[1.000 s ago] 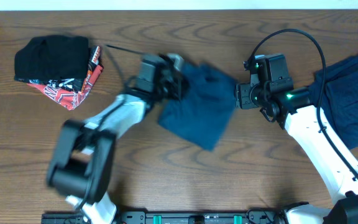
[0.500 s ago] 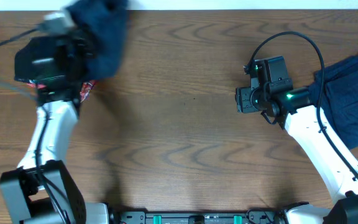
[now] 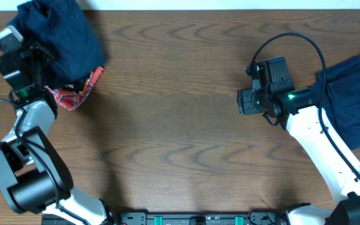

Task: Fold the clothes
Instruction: 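Carry the folded denim with the left gripper onto the top-left pile, then release the denim on the pile and pull the left gripper back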

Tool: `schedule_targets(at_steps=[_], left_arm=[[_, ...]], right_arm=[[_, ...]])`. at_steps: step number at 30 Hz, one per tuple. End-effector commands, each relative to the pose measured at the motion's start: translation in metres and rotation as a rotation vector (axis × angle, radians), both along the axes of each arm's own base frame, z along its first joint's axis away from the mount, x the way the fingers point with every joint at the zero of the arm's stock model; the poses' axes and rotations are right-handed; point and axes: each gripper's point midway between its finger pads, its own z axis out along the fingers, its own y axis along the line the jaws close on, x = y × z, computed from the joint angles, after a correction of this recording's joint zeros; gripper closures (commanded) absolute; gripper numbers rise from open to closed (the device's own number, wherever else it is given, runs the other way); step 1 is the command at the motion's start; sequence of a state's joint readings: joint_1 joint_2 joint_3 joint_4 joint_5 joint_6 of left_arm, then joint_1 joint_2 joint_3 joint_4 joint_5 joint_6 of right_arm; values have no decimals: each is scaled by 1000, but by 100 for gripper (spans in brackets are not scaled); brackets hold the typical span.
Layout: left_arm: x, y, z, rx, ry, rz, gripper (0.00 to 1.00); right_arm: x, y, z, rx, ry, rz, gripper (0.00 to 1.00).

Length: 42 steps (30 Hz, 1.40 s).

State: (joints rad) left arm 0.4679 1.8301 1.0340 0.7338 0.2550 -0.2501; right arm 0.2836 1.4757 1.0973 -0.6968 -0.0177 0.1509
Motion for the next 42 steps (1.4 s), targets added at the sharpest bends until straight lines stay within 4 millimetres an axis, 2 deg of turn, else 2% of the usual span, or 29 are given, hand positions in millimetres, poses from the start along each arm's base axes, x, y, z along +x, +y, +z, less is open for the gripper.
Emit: schedule_targets(at_steps=[1, 3, 5, 6, 7, 8, 10, 14, 17, 19, 21, 23, 26, 29, 32, 34, 36, 40, 42], left_arm=[[-2, 23, 10, 30, -32, 48, 92], [-4, 31, 4, 24, -22, 63, 83], [-8, 41, -2, 19, -9, 87, 59], [-11, 46, -5, 17, -3, 102, 41], [-13, 51, -5, 17, 0, 117, 5], [-16, 56, -5, 19, -1, 130, 2], [-22, 69, 5, 38, -37, 154, 2], [-36, 88, 40, 37, -133, 200, 2], [-38, 79, 68, 49, -176, 140, 2], [-36, 69, 78, 52, -186, 100, 2], [-31, 51, 81, 41, -176, 39, 2], [-23, 29, 75, 14, -142, -22, 2], [-8, -8, 55, -21, -64, -94, 2], [6, -60, 26, -2, 61, -206, 2], [10, -124, -11, 12, 221, -346, 2], [5, -160, -35, 19, 324, -413, 2], [-6, -201, -61, 58, 451, -481, 2], [-36, -257, -98, 137, 657, -557, 2], [-51, -277, -110, 145, 725, -599, 2]], right_arm=[[1, -4, 0, -3, 2, -24, 36], [1, -4, 0, -3, 2, -24, 36], [1, -4, 0, -3, 1, -24, 36], [1, -4, 0, -3, 2, -24, 36], [1, -4, 0, -3, 3, -24, 36], [0, -5, -1, -4, 6, -24, 36], [-2, -5, -2, -7, 15, -24, 35], [-5, -7, -4, -13, 31, -24, 35], [-4, -7, -3, -15, 25, -27, 35], [-3, -7, -2, -13, 20, -26, 35], [-2, -6, -2, -12, 17, -26, 35], [-1, -6, -1, -11, 12, -26, 34], [2, -5, 0, -7, -1, -26, 34], [4, -4, 2, -2, -12, -26, 32], [4, -3, 2, 5, -11, -22, 11], [4, 1, 2, 25, -11, -12, 1], [8, 2, 5, 30, -29, -12, 1], [22, 5, 14, 45, -96, -14, 1], [32, 5, 21, 51, -146, -22, 1]])
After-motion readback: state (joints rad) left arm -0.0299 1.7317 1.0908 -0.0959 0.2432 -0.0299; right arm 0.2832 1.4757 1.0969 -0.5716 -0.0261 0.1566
